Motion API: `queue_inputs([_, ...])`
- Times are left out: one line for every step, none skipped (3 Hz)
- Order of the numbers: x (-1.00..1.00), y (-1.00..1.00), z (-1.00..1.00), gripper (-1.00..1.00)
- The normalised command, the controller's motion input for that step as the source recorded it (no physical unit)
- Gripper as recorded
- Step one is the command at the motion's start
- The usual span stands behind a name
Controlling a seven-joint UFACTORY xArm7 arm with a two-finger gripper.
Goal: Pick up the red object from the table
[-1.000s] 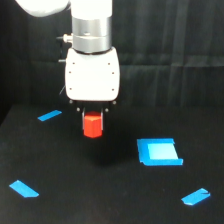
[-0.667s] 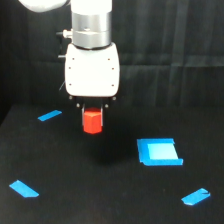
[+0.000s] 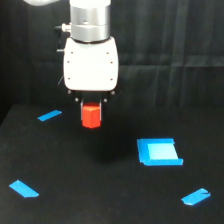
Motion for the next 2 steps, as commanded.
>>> queue_inputs([-0.02, 0.08, 0.09, -0.92])
queue_inputs([0.0, 0.09, 0.11, -0.9])
